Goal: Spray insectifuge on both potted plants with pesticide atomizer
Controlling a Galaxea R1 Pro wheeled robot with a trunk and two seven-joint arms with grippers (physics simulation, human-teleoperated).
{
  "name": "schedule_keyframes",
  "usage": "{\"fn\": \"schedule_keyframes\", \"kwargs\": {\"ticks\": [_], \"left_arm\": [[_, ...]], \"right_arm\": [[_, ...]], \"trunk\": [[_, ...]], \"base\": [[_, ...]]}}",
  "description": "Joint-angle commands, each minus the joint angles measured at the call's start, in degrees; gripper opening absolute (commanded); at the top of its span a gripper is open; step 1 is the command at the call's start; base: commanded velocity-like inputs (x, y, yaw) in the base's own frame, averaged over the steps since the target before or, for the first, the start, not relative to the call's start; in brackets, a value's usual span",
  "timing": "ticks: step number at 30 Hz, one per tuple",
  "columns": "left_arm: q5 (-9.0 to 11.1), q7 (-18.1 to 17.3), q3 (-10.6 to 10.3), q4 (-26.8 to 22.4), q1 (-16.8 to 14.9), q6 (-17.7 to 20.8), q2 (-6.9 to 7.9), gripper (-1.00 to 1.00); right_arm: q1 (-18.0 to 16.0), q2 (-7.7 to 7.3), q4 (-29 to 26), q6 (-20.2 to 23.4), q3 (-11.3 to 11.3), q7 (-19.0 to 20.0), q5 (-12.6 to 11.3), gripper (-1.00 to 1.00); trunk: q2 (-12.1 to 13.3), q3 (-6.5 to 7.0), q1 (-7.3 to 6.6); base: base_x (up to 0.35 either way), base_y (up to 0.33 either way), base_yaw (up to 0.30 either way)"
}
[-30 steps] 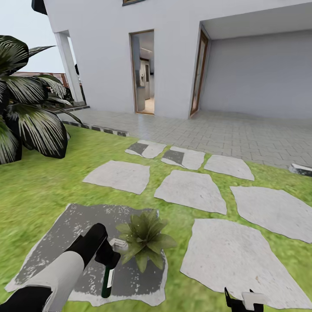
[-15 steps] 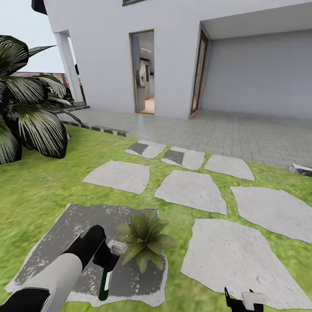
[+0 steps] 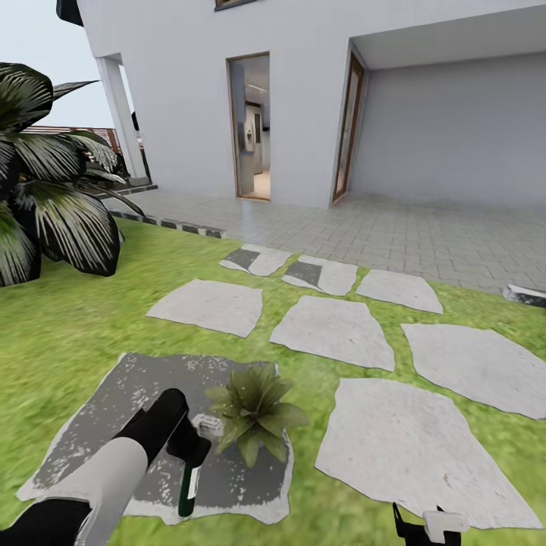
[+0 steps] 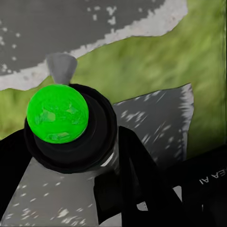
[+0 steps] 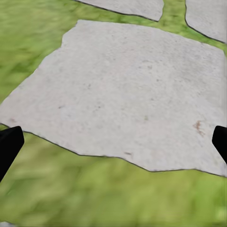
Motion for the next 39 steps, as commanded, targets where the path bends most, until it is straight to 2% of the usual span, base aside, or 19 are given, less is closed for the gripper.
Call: {"fn": "schedule_keyframes", "kwargs": {"ticks": [1, 5, 7, 13, 18, 21, 28, 36, 39], "left_arm": [[-0.71, -0.57, -0.09, -0.06, -0.99, 0.13, -0.16, -1.00], [-0.60, -0.58, -0.05, 0.41, -4.49, 0.40, -0.40, -1.00], [-0.56, -0.58, -0.04, 0.50, -5.13, 0.68, -0.35, -1.00], [-0.58, -0.54, -0.41, 0.84, -4.51, 0.45, 0.09, -1.00], [-0.75, -0.50, -0.40, 4.82, -3.72, -0.05, 0.51, -1.00], [-0.83, -0.56, -0.24, 4.99, -3.72, -0.09, 0.67, -1.00], [-0.80, -0.50, -0.05, 4.76, -4.66, 0.37, -0.10, -1.00], [-0.69, -0.49, -0.04, 4.67, -4.81, 0.55, -0.28, -1.00], [-0.64, -0.49, -0.04, 4.63, -5.86, 0.68, -0.28, -1.00]], "right_arm": [[-0.03, 0.02, 0.04, -0.18, -0.41, 0.08, 0.23, 1.00], [-0.03, 0.02, 0.04, -0.18, -0.41, 0.08, 0.22, 1.00], [-0.03, 0.02, 0.04, -0.18, -0.41, 0.08, 0.21, 1.00], [-0.04, 0.02, 0.04, -0.18, -0.41, 0.08, 0.24, 1.00], [-0.03, 0.02, 0.04, -0.18, -0.41, 0.08, 0.25, 1.00], [-0.03, 0.07, 0.04, -0.18, -0.41, 0.08, 0.23, 1.00], [-0.04, 0.07, 0.04, -0.18, -0.41, 0.08, 0.21, 1.00], [-0.05, 0.10, 0.03, -0.18, -0.41, 0.08, 0.21, 1.00], [-0.03, 0.10, 0.04, -0.18, -0.41, 0.08, 0.22, 1.00]], "trunk": [[-0.02, -0.06, -0.01], [-0.02, -0.06, -0.01], [-0.02, -0.06, -0.01], [-0.02, -0.06, -0.01], [-0.02, -0.06, -0.01], [-0.02, -0.06, -0.01], [-0.02, -0.06, -0.01], [-0.02, -0.06, -0.01], [-0.02, -0.06, -0.01]], "base": [[-0.004, 0.000, 0.000], [-0.001, 0.000, 0.000], [0.000, 0.000, 0.000], [0.000, 0.000, 0.000], [0.000, 0.000, 0.000], [0.000, 0.000, 0.000], [-0.003, -0.207, 0.000], [-0.167, -0.217, 0.000], [-0.022, -0.078, 0.000]]}}
